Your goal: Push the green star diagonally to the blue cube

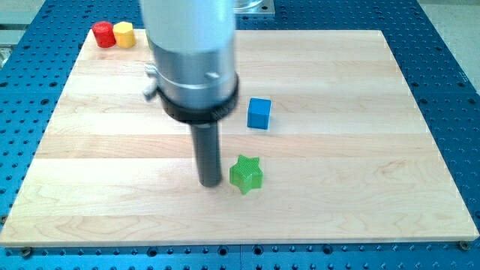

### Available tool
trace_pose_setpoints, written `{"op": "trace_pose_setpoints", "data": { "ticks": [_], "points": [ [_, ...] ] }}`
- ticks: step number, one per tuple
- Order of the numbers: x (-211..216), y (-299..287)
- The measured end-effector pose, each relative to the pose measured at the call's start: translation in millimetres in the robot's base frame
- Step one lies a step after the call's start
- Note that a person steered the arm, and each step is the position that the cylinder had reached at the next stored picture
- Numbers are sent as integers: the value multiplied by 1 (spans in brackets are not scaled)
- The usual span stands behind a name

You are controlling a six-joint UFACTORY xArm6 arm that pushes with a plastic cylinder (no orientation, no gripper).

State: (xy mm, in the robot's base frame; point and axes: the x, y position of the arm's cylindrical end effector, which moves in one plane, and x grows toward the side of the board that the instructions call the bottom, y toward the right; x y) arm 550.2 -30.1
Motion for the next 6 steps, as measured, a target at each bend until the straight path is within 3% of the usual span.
{"op": "trace_pose_setpoints", "data": {
  "ticks": [2, 3, 4, 5, 6],
  "points": [
    [27, 159],
    [23, 94],
    [-20, 97],
    [-30, 112],
    [-18, 165]
  ]
}}
